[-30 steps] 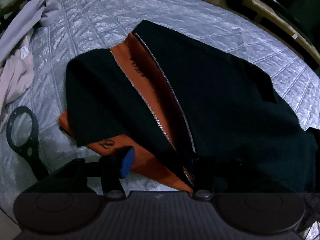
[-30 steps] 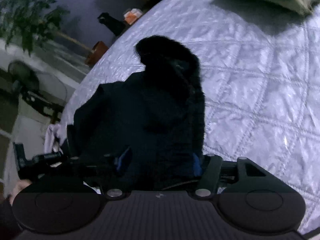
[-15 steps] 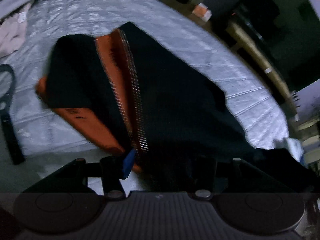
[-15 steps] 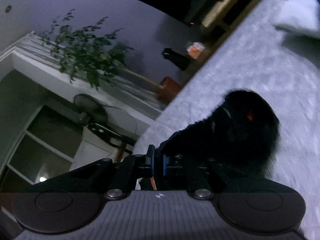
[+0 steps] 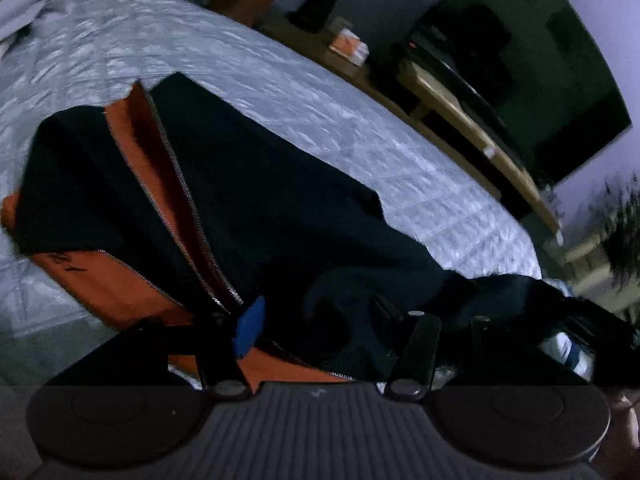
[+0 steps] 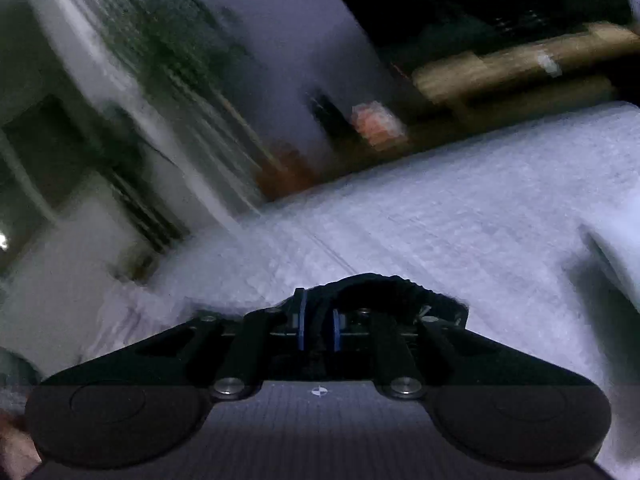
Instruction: Fold clothes
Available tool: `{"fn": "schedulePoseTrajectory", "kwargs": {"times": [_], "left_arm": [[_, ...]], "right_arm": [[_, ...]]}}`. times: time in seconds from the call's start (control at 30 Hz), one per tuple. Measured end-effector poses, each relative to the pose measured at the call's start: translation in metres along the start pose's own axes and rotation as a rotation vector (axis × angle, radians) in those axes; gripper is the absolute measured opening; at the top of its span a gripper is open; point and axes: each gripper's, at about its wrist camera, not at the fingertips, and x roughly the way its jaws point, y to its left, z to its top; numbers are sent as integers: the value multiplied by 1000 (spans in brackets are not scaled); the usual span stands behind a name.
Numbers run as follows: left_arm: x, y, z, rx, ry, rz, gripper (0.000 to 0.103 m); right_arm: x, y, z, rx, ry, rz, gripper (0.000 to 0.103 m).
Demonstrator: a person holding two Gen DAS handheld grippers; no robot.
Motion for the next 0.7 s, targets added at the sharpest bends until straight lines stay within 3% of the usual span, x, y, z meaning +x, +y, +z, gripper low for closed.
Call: {"fn": "schedulePoseTrajectory", "kwargs": {"times": [0.03,0.13,0.3,0.33,0.4,0.47,0.5,0.53,0.6,0.7], "left_arm": [[2,-5,-3,31,4,-10,53],[15,-25,-7,116,16,-33,55],[34,-56,-5,237,23,-69,55],[36,-62,-4,271,11,-73,55],[35,-72,-5,343,-12,-74,55],[32,-82,-10,421,-36,-93,57],[30,-86,-14,465,-48,-101,58],[28,-90,-19,513,-62,-95,59],[26,-94,-29,600,-76,-84,59],[23,-89,-33,677,-94,-37,57]], "right_arm": [[3,-6,-9,15,20,-22,17],[1,-14,-15,123,-25,39,17],[11,-30,30,370,-174,171,17],[16,-30,41,362,-196,156,17],[16,-24,59,269,-224,47,21],[21,-20,66,185,-199,-21,53],[24,-20,64,168,-188,-37,63],[27,-20,62,150,-174,-56,65],[36,-17,55,77,-102,-145,83],[46,-9,40,-61,22,-305,83]]}}
